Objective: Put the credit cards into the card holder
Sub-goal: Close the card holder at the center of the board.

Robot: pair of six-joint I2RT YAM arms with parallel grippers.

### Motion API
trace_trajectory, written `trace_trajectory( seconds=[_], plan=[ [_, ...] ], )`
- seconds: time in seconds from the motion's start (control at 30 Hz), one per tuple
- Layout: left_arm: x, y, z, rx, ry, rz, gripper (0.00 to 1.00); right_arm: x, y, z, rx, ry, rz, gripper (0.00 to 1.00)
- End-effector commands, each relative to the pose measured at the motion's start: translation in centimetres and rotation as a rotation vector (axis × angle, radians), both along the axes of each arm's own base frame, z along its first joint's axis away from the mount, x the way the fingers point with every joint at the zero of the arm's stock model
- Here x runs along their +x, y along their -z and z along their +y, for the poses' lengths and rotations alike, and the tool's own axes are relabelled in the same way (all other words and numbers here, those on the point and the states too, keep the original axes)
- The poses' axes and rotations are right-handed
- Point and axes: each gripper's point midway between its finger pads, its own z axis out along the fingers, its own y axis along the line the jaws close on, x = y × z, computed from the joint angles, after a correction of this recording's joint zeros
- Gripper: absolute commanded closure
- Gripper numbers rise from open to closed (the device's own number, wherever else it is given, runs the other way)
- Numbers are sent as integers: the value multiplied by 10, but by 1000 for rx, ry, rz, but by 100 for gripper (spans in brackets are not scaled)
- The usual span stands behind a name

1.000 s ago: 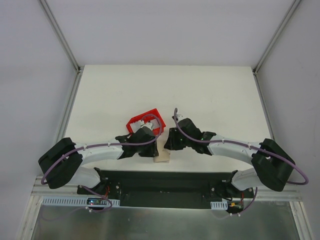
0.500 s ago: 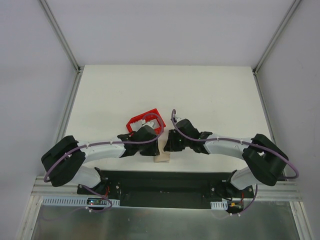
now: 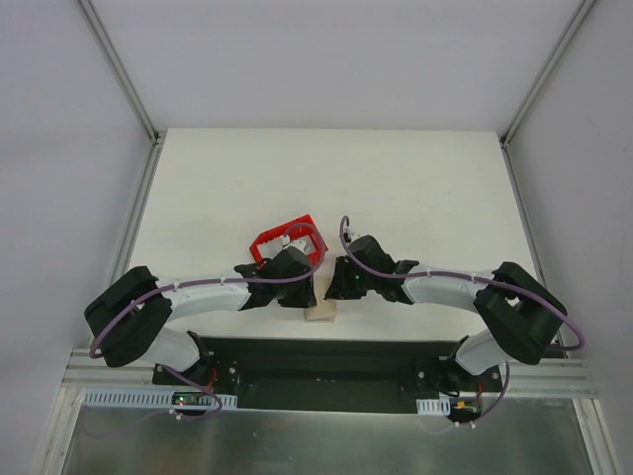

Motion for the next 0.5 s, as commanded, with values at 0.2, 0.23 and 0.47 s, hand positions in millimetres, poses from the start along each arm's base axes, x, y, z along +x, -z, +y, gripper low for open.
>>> trace_trajectory(
  seconds=[0.2, 0.23, 0.47],
  plan=[
    [1, 4, 4, 35, 0, -7, 64, 3, -14, 1, 32, 14, -40, 87],
    [2, 4, 5, 35, -5, -6, 64, 3, -15, 0, 27, 17, -44, 86],
    [11, -5, 0, 30, -8, -44, 61, -4, -9, -2, 9, 22, -20, 85]
  ],
)
